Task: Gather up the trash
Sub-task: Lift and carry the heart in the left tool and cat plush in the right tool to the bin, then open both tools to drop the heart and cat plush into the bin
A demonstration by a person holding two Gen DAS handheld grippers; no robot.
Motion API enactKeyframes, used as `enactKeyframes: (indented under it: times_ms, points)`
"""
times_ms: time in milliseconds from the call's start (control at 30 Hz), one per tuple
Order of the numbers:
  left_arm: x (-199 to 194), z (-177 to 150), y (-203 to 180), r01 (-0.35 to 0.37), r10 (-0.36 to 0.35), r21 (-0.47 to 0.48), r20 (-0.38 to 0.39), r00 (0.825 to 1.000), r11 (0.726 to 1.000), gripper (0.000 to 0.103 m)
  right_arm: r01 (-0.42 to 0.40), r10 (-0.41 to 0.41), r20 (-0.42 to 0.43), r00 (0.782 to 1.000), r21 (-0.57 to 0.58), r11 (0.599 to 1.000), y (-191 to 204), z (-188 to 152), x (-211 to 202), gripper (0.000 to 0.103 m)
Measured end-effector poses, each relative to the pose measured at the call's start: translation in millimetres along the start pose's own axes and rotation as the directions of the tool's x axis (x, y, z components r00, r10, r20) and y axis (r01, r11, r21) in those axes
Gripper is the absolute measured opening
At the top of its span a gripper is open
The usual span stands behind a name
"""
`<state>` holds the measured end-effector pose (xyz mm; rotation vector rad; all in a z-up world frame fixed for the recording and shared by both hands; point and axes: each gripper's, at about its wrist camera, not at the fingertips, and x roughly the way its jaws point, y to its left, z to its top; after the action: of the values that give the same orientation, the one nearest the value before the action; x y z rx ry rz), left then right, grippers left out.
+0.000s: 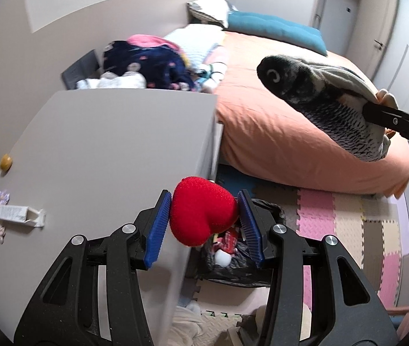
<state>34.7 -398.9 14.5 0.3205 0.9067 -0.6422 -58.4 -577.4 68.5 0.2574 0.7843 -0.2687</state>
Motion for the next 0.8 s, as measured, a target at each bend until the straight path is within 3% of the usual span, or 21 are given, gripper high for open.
enactKeyframes:
  times_ms: [233, 500, 533, 567, 600, 633, 667, 800]
  points:
    - [20, 1, -42, 0.035, -0.032, 0.062, -0.045, 0.998, 0.997, 0.047, 0.051, -0.049, -0.032, 0.998, 0.067, 0.996, -42, -16, 2, 0.014]
    - [39, -4, -64, 0.055, -0.045, 0.105, -0.098, 0.994, 0.993, 0.048, 0.064, -0.056, -0.076, 0.996, 0.112, 0.992, -67, -22, 21, 0.017]
    - [41, -3, -65, 0.06, -0.048, 0.107, -0.109, 0.993, 0.992, 0.049, 0.066, -0.056, -0.081, 0.995, 0.117, 0.991, -67, -21, 23, 0.023]
    - [44, -2, -65, 0.064, -0.051, 0.102, -0.123, 0.991, 0.993, 0.065, 0.061, -0.051, -0.081, 0.995, 0.124, 0.99, -68, -20, 24, 0.034]
    - [46, 0, -64, 0.066, -0.054, 0.089, -0.134, 0.989, 0.994, 0.092, 0.06, -0.05, -0.075, 0.996, 0.134, 0.989, -69, -20, 24, 0.048]
    - [46, 1, -62, 0.061, -0.052, 0.073, -0.13, 0.99, 0.995, 0.097, 0.054, -0.046, -0.059, 0.997, 0.154, 0.987, -71, -18, 23, 0.082]
    - [46, 3, -60, 0.049, -0.041, 0.064, -0.118, 0.992, 0.997, 0.097, 0.05, -0.044, -0.039, 0.998, 0.169, 0.984, -72, -18, 21, 0.1]
    - [51, 7, -57, 0.027, -0.019, 0.052, -0.138, 0.99, 0.998, 0.097, 0.059, -0.059, -0.005, 0.998, 0.18, 0.982, -73, -12, 16, 0.1]
